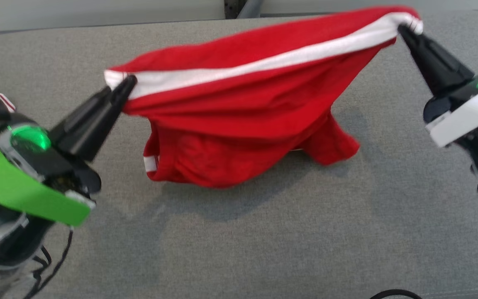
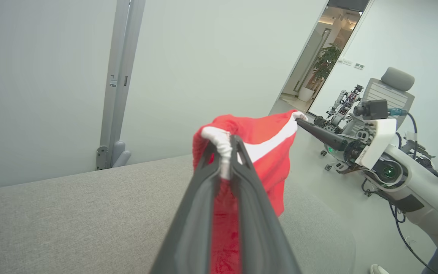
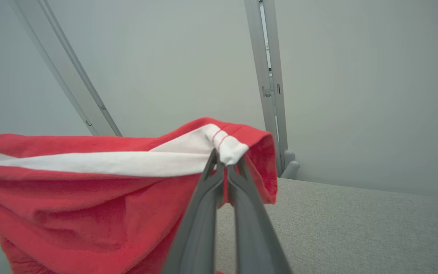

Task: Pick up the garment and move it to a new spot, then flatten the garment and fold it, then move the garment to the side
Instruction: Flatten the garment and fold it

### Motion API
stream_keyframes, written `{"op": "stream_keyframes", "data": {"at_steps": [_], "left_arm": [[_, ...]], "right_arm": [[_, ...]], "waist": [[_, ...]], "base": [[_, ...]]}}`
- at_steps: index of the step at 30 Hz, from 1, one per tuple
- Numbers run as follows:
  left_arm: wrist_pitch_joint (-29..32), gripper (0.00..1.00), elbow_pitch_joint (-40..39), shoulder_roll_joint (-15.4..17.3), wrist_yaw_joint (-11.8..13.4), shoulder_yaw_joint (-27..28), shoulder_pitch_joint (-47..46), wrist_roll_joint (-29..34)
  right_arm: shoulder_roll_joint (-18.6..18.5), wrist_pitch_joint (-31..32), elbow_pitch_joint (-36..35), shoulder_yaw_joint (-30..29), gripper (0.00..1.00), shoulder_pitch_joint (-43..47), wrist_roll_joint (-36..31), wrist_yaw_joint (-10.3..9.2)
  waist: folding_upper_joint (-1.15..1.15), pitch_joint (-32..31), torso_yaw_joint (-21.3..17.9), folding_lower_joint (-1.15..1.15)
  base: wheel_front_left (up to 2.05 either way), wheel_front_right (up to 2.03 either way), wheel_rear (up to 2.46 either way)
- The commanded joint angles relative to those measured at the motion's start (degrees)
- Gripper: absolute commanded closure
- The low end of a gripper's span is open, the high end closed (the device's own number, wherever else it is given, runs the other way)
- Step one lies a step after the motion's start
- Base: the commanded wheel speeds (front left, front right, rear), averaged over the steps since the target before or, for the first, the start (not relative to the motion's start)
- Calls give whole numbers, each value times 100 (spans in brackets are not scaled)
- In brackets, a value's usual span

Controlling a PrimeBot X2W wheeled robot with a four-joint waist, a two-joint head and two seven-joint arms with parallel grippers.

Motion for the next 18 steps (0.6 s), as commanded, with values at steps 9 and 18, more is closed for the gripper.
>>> {"op": "stream_keyframes", "data": {"at_steps": [9, 18], "left_arm": [[1257, 100, 1738, -669, 175, 125, -3681, 239], [-216, 100, 4305, -1483, 54, 100, -5991, 1701]], "right_arm": [[1170, 1320, 777, -689, 100, -2941, -816, -2], [2345, -423, 2918, -1130, 100, -5308, -2469, -2]], "waist": [[0, 1923, -10, 0], [0, 2681, -190, 0]], "base": [[0, 0, 0], [0, 0, 0]]}}
